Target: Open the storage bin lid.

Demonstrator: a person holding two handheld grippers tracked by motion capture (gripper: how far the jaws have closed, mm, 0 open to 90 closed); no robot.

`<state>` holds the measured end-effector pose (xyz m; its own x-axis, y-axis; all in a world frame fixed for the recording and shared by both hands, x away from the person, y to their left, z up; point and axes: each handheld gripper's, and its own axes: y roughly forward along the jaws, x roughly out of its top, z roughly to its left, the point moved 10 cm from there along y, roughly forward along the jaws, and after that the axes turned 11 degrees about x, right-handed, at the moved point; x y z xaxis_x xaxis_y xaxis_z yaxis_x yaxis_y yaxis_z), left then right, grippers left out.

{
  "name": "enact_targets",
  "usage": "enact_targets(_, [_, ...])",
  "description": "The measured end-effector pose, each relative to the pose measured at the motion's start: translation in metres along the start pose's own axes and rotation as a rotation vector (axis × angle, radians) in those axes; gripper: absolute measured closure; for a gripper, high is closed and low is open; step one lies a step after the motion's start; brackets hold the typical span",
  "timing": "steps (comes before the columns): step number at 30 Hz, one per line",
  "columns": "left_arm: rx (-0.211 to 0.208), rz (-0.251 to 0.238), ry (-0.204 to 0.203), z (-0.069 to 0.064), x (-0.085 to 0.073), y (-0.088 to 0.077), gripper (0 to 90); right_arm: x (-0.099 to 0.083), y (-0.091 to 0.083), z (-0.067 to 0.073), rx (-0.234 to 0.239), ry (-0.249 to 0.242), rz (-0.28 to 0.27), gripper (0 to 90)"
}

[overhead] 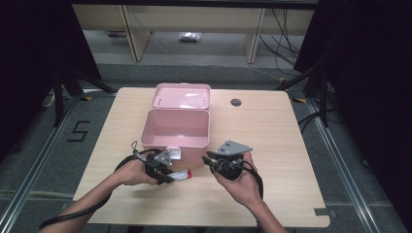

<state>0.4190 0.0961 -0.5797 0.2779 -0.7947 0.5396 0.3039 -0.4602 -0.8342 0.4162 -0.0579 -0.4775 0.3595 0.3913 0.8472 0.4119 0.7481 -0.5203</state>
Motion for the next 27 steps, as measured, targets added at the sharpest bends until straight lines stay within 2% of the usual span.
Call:
enact_targets(8, [0.003,0.003,0.001,-0.0009,0.0016,0.0006,71.0,-0.0007,-0.0011,0.0011,0.006,0.016,-0.002,73.3])
enact_targets(9, [0.008,0.0,0.019,0.0001,0.0021,0.0004,71.2,-0.0004,-0.0017,-0.0003,-0.004,0.012,-0.007,73.3])
enact_targets(12, [0.009,-0.003,0.025,-0.001,0.0021,0.0003,71.6,-0.0005,-0.0019,-0.0014,-0.003,0.009,-0.009,73.3])
enact_targets(15, [0.023,-0.017,0.05,-0.0019,0.0019,-0.0001,72.0,-0.0015,-0.0028,-0.0026,-0.007,0.009,-0.004,73.3])
enact_targets(19, [0.009,-0.029,0.057,-0.0033,0.002,-0.0011,72.2,-0.0025,-0.0031,-0.0029,-0.005,0.023,-0.002,73.3])
enact_targets(26, [0.019,-0.036,0.067,-0.0037,0.0055,-0.0056,72.3,-0.0024,-0.0034,-0.0044,-0.007,0.015,-0.01,73.3])
enact_targets(27, [0.02,-0.038,0.072,-0.0037,0.006,-0.0062,72.3,-0.0033,-0.0037,-0.0038,-0.008,0.029,-0.007,73.3])
